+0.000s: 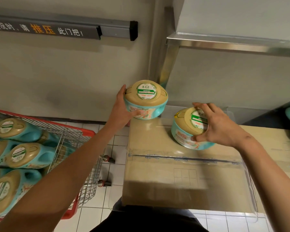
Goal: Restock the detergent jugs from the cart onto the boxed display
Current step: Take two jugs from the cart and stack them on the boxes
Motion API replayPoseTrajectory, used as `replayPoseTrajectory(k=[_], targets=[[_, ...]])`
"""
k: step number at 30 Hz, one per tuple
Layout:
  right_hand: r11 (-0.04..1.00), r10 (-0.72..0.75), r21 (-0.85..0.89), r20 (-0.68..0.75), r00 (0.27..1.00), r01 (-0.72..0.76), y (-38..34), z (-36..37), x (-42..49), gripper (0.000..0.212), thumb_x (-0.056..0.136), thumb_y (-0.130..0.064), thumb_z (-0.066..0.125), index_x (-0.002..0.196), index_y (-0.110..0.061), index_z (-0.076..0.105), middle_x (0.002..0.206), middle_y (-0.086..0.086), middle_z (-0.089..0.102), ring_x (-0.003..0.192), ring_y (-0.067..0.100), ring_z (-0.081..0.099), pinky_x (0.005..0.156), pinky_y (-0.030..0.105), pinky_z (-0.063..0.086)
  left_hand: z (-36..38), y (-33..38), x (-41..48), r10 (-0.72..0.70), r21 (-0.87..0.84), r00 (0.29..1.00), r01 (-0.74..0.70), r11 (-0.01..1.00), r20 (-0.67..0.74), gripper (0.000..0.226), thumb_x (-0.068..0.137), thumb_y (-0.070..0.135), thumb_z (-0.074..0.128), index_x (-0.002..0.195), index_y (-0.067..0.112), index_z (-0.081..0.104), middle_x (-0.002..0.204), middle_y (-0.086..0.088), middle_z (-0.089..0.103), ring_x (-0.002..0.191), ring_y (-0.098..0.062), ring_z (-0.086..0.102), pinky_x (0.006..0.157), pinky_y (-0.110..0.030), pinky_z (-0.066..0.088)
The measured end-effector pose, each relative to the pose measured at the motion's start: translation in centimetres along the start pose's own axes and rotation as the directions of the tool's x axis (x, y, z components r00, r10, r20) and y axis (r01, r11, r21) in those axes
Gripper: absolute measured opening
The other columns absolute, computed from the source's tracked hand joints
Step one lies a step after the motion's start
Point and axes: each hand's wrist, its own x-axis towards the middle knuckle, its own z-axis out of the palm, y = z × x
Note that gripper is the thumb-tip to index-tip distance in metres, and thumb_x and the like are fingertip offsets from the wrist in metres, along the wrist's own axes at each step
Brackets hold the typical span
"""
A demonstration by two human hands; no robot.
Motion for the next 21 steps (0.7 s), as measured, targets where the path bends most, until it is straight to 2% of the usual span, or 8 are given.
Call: replayPoseTrajectory(k=[3,6,9,11,14,15,17,21], targets=[[0.994,-0.108,0.032,0.024,0.994,0.107,-3.3,-3.6,1.6,0.118,0.059,-0.052,0.096,0.158,-0.033,0.034,0.141,-0.005,0.042,0.128,0.022,0.052,0.109,0.045,0.051,-0.6,-0.2,0.5,0.011,-0.035,1.0,-0.01,0.999,0.024,0.112,0.072,0.023,0.097,0.157,0.04,0.028,0.15,0.016,0.046,0.137,-0.016,0.054,0.092,-0.061,0.06],[0.974,-0.224,0.039,-0.038,0.974,0.225,-7.4,-7.6,3.2,0.116,0.056,-0.064,0.086,0.156,-0.034,0.037,0.136,-0.007,0.04,0.126,0.016,0.051,0.109,0.037,0.05,-0.7,-0.4,0.9,0.001,-0.048,1.0,0.0,0.999,0.023,0.107,0.07,0.023,0.099,0.152,0.041,0.034,0.138,0.029,0.049,0.127,0.003,0.057,0.098,-0.05,0.061],[0.946,-0.325,-0.006,-0.085,0.942,0.325,-11.1,-10.1,5.9,0.117,0.055,-0.065,0.082,0.158,-0.031,0.038,0.133,-0.008,0.037,0.127,0.012,0.044,0.109,0.027,0.041,-0.6,-0.5,1.0,0.0,-0.066,1.0,0.0,0.998,0.004,0.109,0.066,0.027,0.101,0.153,0.036,0.036,0.138,0.026,0.052,0.121,0.019,0.053,0.104,-0.039,0.057],[0.935,-0.353,-0.013,-0.087,0.931,0.354,-12.9,-10.9,7.8,0.116,0.058,-0.06,0.086,0.159,-0.028,0.038,0.135,-0.005,0.04,0.126,0.015,0.047,0.108,0.025,0.042,-0.6,-0.3,0.8,0.011,-0.084,1.0,-0.011,0.996,-0.002,0.106,0.065,0.028,0.101,0.15,0.034,0.039,0.138,0.027,0.054,0.123,0.012,0.056,0.103,-0.042,0.057],[0.928,-0.373,-0.039,-0.075,0.925,0.371,-15.1,-10.7,10.7,0.118,0.062,-0.06,0.09,0.162,-0.029,0.034,0.132,-0.004,0.042,0.121,0.013,0.049,0.097,0.016,0.041,-0.8,-0.2,0.6,0.01,-0.11,1.0,-0.011,0.994,-0.017,0.1,0.067,0.027,0.101,0.147,0.025,0.042,0.141,0.01,0.06,0.128,-0.015,0.063,0.096,-0.056,0.059],[0.924,-0.382,-0.06,-0.063,0.922,0.378,-15.8,-10.5,11.5,0.119,0.064,-0.059,0.091,0.163,-0.029,0.033,0.13,-0.006,0.041,0.119,0.012,0.048,0.094,0.014,0.039,-0.9,-0.2,0.6,0.008,-0.118,1.0,-0.01,0.993,-0.02,0.099,0.067,0.026,0.101,0.147,0.024,0.042,0.141,0.007,0.061,0.128,-0.019,0.063,0.094,-0.059,0.06],[0.918,-0.388,-0.107,-0.052,0.92,0.381,-16.8,-9.8,12.7,0.118,0.068,-0.057,0.092,0.164,-0.027,0.031,0.127,-0.008,0.037,0.118,0.01,0.043,0.094,0.017,0.037,-0.7,-0.1,0.6,0.003,-0.136,1.0,-0.006,0.991,-0.02,0.098,0.067,0.023,0.101,0.146,0.026,0.043,0.141,0.007,0.063,0.129,-0.017,0.062,0.096,-0.057,0.059],[0.922,-0.365,-0.16,-0.045,0.93,0.354,-17.2,-9.3,13.3,0.117,0.075,-0.059,0.086,0.168,-0.024,0.024,0.132,-0.004,0.037,0.121,0.011,0.036,0.1,0.025,0.034,-0.4,-0.2,0.7,0.016,-0.158,1.0,-0.019,0.987,-0.02,0.095,0.067,0.023,0.1,0.143,0.033,0.045,0.135,0.022,0.063,0.123,0.007,0.061,0.103,-0.037,0.058]])
